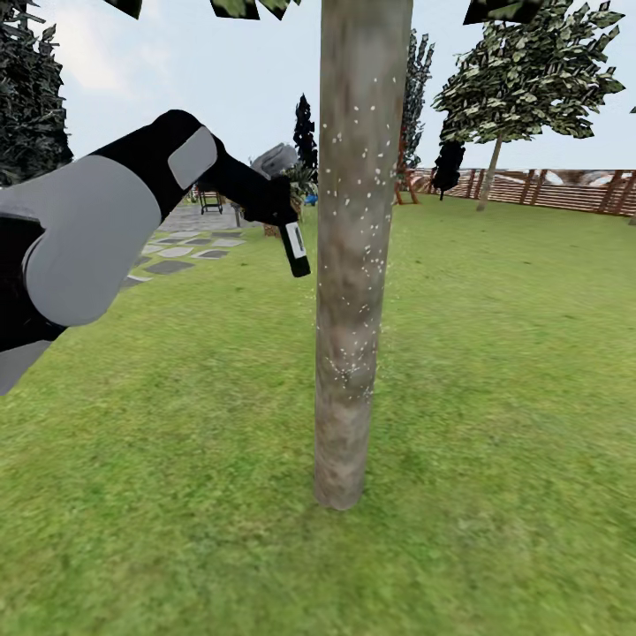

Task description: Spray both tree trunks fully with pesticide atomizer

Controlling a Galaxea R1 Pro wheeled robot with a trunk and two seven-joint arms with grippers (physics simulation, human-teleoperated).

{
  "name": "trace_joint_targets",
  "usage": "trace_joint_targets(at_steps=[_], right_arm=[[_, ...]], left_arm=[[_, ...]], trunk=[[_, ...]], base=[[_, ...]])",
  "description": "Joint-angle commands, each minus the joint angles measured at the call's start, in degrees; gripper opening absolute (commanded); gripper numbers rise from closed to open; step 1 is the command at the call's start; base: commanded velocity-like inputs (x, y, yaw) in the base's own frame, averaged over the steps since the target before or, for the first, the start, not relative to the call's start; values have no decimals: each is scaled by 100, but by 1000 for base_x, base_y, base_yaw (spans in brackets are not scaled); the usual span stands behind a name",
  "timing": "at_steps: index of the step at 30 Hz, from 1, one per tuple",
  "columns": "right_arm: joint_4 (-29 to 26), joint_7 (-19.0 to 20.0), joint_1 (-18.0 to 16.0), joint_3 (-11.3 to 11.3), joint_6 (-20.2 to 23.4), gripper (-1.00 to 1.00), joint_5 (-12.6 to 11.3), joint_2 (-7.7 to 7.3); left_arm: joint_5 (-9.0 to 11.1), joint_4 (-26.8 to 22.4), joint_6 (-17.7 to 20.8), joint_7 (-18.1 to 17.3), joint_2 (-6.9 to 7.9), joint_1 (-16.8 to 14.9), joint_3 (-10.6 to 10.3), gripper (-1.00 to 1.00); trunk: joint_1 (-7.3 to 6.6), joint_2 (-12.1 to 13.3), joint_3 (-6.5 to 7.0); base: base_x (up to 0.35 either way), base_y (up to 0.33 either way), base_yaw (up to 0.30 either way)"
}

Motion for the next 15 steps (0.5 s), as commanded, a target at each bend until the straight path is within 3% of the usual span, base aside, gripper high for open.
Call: trace_joint_targets(at_steps=[1,6,12,15], right_arm=[[0,0,0,0,0,100,0,2],[0,0,0,0,1,100,0,4],[0,0,0,0,-2,100,0,3],[0,0,0,0,2,100,0,2]], left_arm=[[-6,118,-68,7,-70,1,2,-100],[-10,237,-381,10,-148,22,0,-100],[-10,251,-1040,32,-345,736,-1,-100],[-10,251,-1105,39,-345,1015,0,-100]], trunk=[[0,-1,1],[0,-1,1],[0,-1,1],[0,-1,1]], base=[[0,0,0],[0,0,0],[0,0,0],[0,0,0]])
